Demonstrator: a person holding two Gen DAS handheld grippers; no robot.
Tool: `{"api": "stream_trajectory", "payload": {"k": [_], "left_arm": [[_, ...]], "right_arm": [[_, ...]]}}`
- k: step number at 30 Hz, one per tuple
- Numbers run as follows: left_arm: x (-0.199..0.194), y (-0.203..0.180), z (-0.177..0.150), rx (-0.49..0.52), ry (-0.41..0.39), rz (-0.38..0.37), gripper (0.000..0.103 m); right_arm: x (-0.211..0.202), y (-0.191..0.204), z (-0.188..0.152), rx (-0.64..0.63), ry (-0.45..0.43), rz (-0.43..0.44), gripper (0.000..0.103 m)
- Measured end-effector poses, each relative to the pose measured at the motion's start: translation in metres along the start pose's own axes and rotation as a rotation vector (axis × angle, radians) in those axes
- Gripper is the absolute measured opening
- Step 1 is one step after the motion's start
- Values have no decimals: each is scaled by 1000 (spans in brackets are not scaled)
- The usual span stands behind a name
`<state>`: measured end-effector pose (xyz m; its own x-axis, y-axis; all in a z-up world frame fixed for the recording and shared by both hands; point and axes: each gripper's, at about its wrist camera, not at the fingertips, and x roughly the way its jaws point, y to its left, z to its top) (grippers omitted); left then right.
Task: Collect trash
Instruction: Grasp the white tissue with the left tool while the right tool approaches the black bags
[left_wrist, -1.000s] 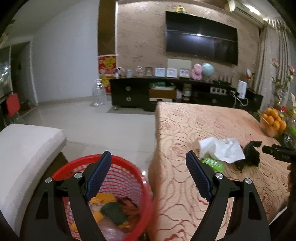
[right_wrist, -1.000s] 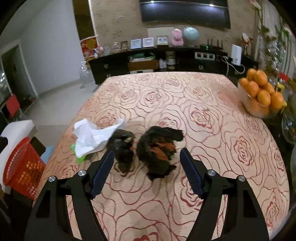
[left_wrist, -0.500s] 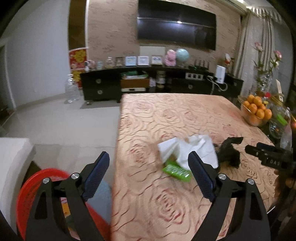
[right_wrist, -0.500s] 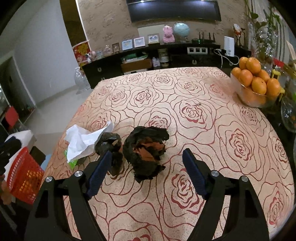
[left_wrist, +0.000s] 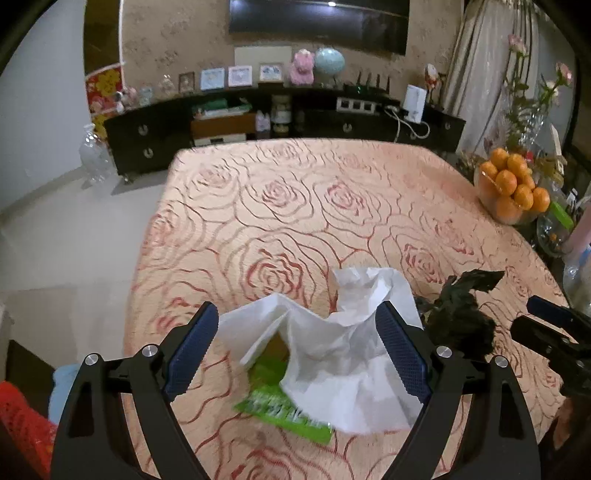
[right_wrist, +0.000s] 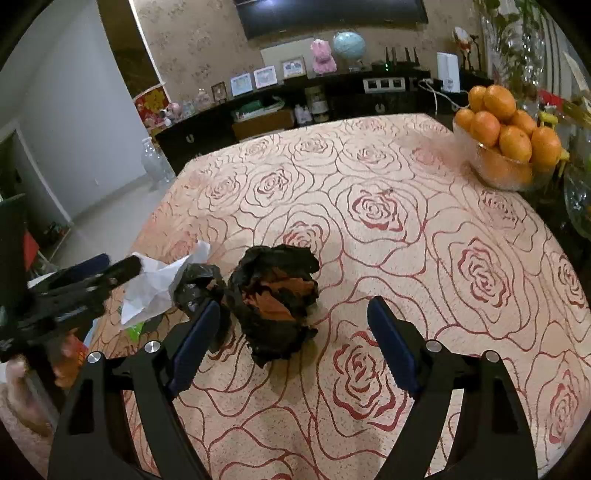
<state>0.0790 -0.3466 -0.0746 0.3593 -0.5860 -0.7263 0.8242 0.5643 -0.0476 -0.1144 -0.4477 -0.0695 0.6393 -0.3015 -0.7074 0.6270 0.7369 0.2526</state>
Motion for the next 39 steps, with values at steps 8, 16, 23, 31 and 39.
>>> {"api": "stream_trajectory", "payload": {"k": [8, 16, 23, 31, 39], "left_arm": [[30, -6, -8, -3, 44, -41, 68], [29, -2, -11, -27, 48, -74, 13], [-10, -5, -6, -37, -34, -98, 13], [-59, 11, -2, -81, -136, -76, 13], [-78, 26, -7, -102, -162, -26, 13]], "right_arm": [[9, 0, -2, 14, 29, 13, 80], [13, -1, -4, 23, 42, 15, 80], [14, -5, -4, 30, 34, 0, 80], [18, -3, 0, 13, 11, -16, 80], [35, 11, 7, -42, 0, -9, 80]]}}
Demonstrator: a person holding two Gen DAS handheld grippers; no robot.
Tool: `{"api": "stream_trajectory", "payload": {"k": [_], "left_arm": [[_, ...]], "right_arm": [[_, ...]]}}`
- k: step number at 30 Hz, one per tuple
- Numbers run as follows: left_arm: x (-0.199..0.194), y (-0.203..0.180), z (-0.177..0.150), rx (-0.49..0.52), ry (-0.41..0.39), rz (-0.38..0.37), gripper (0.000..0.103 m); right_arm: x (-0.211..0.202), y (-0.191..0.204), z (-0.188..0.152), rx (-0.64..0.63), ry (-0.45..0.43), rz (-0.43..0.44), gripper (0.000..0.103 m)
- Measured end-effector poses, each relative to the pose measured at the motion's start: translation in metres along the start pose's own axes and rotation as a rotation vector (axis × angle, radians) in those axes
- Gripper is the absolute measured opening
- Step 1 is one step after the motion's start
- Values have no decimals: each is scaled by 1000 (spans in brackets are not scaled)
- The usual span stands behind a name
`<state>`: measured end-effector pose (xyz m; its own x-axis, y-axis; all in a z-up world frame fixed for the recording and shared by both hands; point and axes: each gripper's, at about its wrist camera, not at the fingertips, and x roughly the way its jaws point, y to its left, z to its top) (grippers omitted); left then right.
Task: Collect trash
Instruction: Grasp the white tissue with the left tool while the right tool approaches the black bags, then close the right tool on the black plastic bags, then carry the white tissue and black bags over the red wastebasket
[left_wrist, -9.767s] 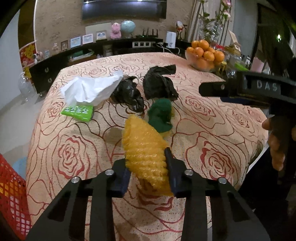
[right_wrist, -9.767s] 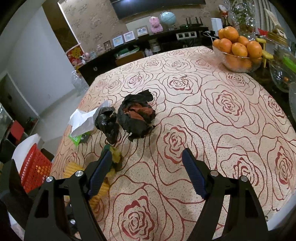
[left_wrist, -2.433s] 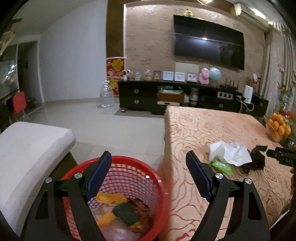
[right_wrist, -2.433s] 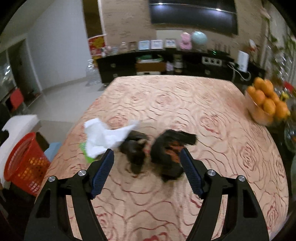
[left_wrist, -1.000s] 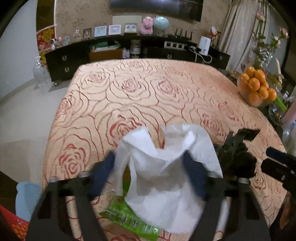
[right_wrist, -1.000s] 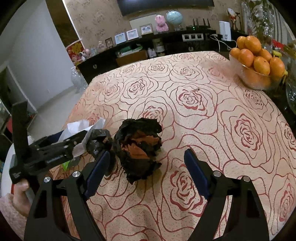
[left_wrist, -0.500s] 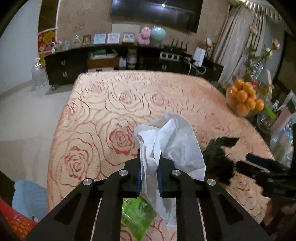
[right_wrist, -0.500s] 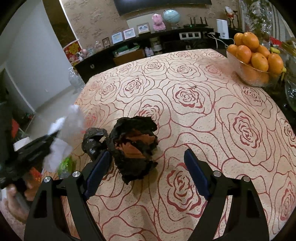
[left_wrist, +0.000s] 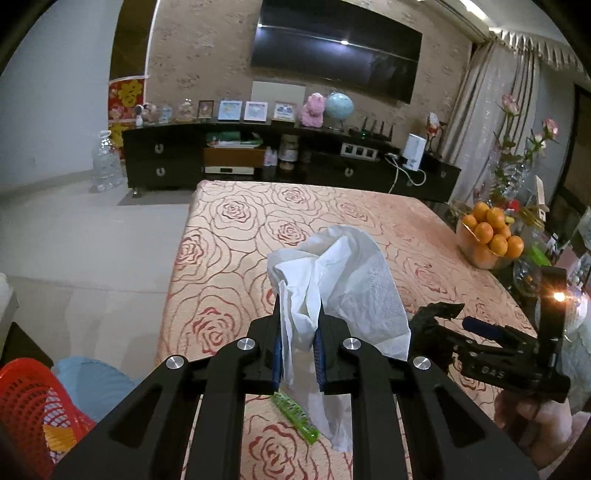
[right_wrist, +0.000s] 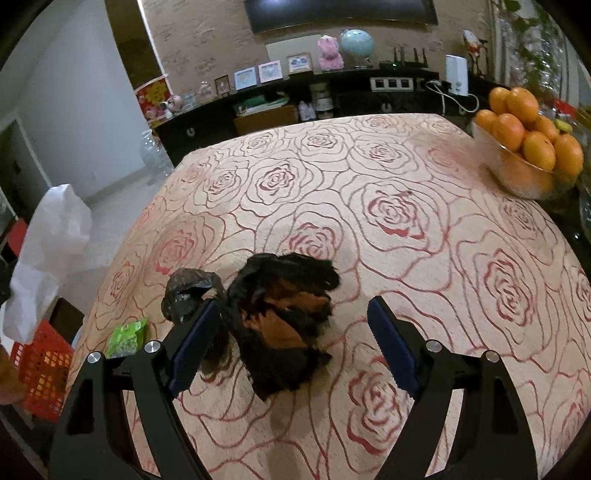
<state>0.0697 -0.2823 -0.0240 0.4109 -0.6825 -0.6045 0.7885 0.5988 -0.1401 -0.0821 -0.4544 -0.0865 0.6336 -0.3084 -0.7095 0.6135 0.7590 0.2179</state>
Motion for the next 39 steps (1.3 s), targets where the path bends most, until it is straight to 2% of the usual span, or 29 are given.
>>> {"api": "stream_trajectory", "payload": {"k": [10, 15, 21, 31, 39], "left_arm": [[-3, 8, -4, -8, 2, 26, 13], [-2, 7, -6, 5, 5, 45, 13], [1, 6, -6, 0, 7, 56, 13], [-5, 2, -4, 4, -26, 85, 13], [-19, -3, -4, 42, -70, 120, 13]], "right_arm": [[35, 8, 2, -4, 45, 24, 80], [35, 12, 2, -6, 56, 61, 61], [30, 12, 2, 0, 54, 76, 52], [-14, 7, 16, -7, -88, 14, 52], [-35, 10, 19, -17, -142, 17, 52]]}}
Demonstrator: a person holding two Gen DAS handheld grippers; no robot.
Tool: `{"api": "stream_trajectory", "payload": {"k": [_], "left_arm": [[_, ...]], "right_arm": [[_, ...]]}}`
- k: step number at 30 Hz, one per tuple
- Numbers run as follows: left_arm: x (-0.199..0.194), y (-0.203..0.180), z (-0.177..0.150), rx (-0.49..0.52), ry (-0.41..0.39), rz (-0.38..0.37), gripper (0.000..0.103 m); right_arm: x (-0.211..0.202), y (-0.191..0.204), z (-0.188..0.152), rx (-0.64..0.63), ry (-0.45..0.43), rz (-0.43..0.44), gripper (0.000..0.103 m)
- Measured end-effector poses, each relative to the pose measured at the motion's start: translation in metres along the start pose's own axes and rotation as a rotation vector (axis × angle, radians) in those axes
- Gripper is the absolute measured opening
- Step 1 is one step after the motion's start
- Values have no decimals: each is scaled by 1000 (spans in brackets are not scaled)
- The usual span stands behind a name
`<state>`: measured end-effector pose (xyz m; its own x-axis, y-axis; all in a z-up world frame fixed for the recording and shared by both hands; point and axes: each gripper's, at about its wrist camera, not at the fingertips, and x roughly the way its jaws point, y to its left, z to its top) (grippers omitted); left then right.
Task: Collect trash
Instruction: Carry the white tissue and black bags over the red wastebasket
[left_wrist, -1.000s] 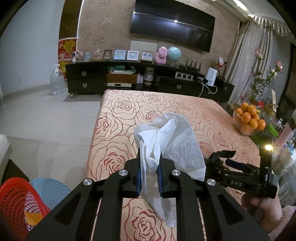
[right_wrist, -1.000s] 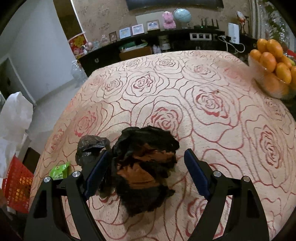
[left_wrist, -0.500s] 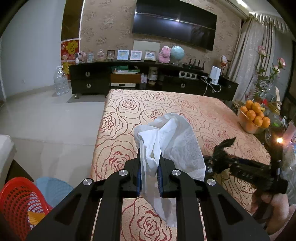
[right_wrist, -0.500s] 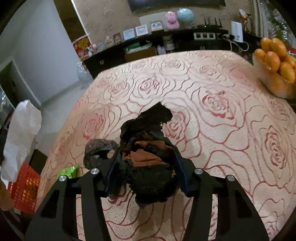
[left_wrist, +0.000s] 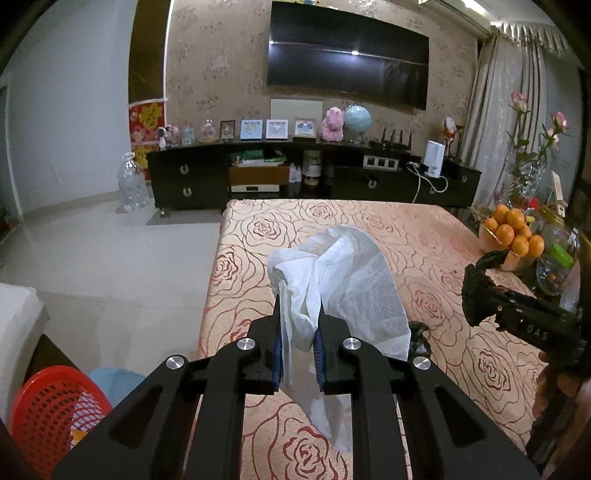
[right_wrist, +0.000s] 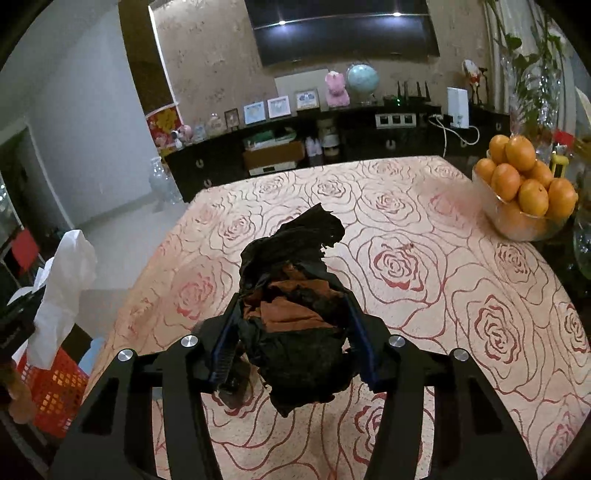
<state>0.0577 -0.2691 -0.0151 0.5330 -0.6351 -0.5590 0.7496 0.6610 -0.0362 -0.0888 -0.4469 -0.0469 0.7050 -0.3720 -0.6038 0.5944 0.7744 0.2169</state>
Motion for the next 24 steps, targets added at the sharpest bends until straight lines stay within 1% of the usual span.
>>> {"api": "stream_trajectory", "payload": {"k": [13, 24], "left_arm": [[-25, 20, -4, -50, -36, 50, 13], [-53, 50, -19, -98, -54, 132, 13]], "right_arm": [[-15, 25, 3, -50, -31, 44, 52], [-19, 62, 1, -109, -30, 107, 52]]}}
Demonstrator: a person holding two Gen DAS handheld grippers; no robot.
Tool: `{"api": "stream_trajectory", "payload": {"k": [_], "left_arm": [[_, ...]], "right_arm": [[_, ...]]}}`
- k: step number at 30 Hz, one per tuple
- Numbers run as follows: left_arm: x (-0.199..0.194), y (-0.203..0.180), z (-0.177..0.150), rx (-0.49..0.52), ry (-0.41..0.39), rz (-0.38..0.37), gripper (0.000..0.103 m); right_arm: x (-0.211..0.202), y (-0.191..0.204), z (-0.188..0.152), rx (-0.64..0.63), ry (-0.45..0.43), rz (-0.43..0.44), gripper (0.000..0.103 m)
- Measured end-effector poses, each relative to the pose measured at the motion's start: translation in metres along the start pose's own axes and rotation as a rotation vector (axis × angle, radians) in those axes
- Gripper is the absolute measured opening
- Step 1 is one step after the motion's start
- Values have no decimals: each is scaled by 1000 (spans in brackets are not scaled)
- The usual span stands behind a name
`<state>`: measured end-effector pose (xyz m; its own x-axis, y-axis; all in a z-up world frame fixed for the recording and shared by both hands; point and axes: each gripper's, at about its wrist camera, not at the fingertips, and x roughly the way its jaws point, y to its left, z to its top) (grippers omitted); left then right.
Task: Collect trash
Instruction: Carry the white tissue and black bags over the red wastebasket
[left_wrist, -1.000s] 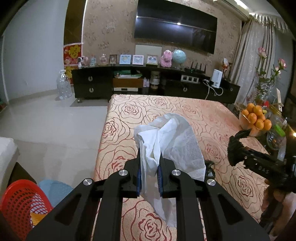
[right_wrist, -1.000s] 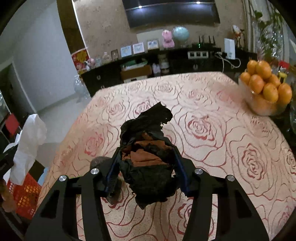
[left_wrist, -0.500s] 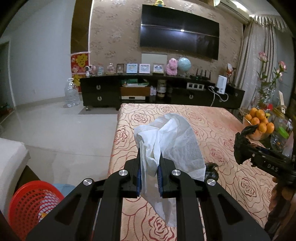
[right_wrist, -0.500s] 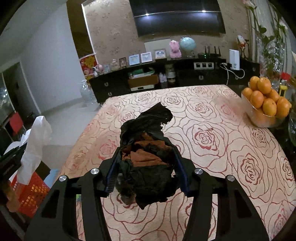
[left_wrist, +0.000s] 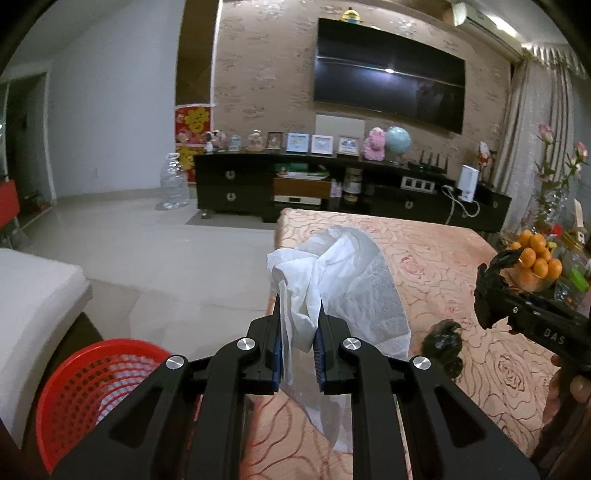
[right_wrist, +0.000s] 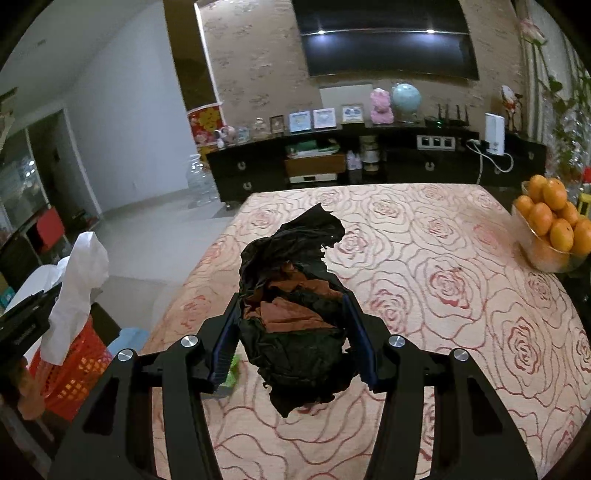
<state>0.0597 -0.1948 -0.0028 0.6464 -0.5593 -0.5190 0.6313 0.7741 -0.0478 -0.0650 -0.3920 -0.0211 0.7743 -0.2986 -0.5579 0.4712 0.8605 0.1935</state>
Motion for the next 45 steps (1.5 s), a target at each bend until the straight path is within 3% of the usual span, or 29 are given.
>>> {"api": "stream_trajectory", "payload": {"k": [12, 29, 45], "left_arm": [[-36, 51, -7, -93, -8, 105, 13], [-75, 117, -21, -140, -13, 278, 13], [-69, 166, -38, -220, 44, 365, 13]], "right_arm": [[3, 64, 1, -82, 11, 123, 52], [9, 153, -8, -157, 111, 385, 52], [23, 237, 3, -316, 157, 560, 52]]}}
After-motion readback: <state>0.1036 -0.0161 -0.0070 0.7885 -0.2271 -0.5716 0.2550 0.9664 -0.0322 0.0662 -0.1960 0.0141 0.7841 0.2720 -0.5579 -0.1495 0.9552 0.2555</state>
